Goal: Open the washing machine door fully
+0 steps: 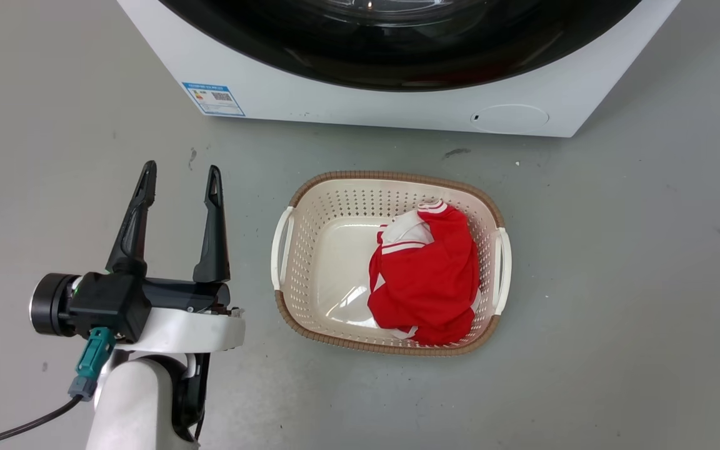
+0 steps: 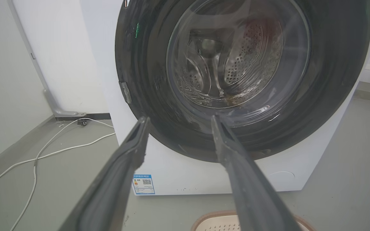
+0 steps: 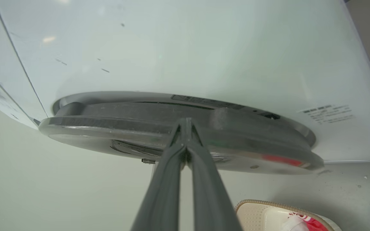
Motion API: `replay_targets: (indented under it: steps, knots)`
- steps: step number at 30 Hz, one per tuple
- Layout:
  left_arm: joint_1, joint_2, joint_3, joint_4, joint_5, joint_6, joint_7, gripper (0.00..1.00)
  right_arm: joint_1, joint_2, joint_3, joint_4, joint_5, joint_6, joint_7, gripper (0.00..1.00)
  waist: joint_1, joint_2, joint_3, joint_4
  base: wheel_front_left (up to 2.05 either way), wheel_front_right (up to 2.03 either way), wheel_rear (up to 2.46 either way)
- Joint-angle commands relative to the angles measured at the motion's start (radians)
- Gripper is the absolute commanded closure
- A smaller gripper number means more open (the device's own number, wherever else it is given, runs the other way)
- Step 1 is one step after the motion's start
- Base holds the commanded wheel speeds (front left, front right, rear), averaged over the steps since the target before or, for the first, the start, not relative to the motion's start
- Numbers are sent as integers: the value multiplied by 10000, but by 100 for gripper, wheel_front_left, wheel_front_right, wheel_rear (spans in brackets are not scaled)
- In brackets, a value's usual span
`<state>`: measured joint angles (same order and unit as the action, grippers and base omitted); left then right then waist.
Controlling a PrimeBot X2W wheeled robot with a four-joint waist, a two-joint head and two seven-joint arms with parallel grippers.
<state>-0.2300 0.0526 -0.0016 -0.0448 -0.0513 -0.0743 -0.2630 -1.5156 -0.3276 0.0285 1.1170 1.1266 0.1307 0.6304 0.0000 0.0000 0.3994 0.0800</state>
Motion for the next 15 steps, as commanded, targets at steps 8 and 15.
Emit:
replay_targets:
  steps: [8,15]
  knots:
    - [-365,-20,-132,-163,74,-60,-26,0,-636,305,-57,207,-383,1,-467,100,0,0,617,89,0,0,0]
    - [-587,-24,-325,-201,57,-36,-26,0,-972,437,-138,382,-555,-2,-540,100,0,0,945,167,0,0,0]
